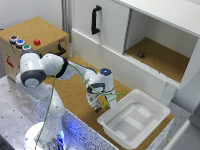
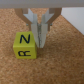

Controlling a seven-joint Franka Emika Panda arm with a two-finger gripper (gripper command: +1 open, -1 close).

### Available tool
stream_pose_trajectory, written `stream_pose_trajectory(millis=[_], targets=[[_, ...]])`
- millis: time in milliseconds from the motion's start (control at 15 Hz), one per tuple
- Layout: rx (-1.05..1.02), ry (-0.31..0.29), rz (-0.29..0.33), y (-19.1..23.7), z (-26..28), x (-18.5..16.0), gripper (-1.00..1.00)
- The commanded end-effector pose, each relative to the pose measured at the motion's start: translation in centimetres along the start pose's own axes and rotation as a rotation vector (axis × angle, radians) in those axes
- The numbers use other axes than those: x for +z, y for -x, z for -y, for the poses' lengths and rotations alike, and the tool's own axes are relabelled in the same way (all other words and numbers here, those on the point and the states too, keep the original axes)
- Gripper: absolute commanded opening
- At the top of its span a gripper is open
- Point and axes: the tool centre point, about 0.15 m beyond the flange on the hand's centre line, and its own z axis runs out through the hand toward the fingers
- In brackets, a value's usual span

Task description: Slide the yellow block to the left

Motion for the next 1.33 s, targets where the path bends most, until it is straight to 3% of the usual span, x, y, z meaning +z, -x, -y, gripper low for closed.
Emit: stream_pose_trajectory(millis=[0, 867, 1267], targets=[[-0.015, -0.058, 0.013, -1.8, 4.4, 1.5, -1.00], [-0.197, -0.143, 0.053, -2.5, 14.8, 1.6, -1.00], [-0.249, -0.119, 0.068, -1.8, 17.5, 1.6, -1.00]])
